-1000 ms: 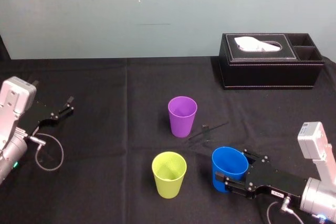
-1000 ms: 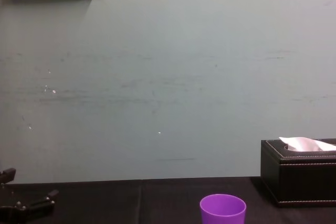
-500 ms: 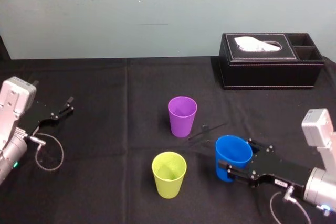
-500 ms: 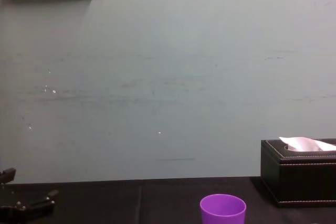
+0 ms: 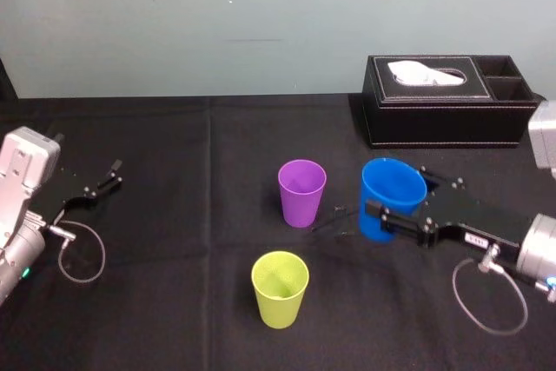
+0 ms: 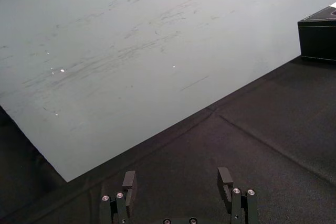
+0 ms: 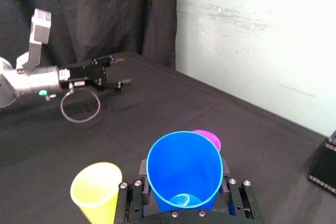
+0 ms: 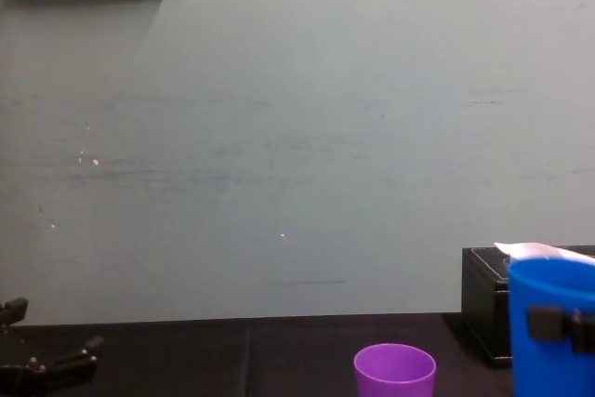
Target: Stack the three plastic cups sequentially using one hand.
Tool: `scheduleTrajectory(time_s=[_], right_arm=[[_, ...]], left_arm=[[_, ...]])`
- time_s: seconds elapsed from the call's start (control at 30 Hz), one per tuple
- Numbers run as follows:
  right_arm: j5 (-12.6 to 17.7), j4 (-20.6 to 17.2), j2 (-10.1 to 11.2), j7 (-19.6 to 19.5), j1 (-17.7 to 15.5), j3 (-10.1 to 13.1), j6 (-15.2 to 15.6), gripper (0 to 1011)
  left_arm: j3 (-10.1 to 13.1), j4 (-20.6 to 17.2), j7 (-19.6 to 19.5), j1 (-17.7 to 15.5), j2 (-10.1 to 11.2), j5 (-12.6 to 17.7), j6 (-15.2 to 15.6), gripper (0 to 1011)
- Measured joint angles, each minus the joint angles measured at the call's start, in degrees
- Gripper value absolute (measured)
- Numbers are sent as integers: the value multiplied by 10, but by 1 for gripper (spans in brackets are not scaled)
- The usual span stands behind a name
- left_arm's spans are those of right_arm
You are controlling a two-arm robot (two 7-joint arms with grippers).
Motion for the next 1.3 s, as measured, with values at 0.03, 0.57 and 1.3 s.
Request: scheduleTrajectory(time_s=[0.03, 0.57, 1.3], right_arm=[[0, -1, -1, -2, 5, -2, 3, 733], [-43, 35, -49, -31, 129, -80, 54, 733], [-89, 136, -118, -23, 209, -132, 55, 734]], left_arm=[[0, 0, 0, 0, 0, 0, 0, 1010], [0, 0, 0, 0, 0, 0, 0, 1010], [0, 0, 0, 0, 0, 0, 0, 1010]])
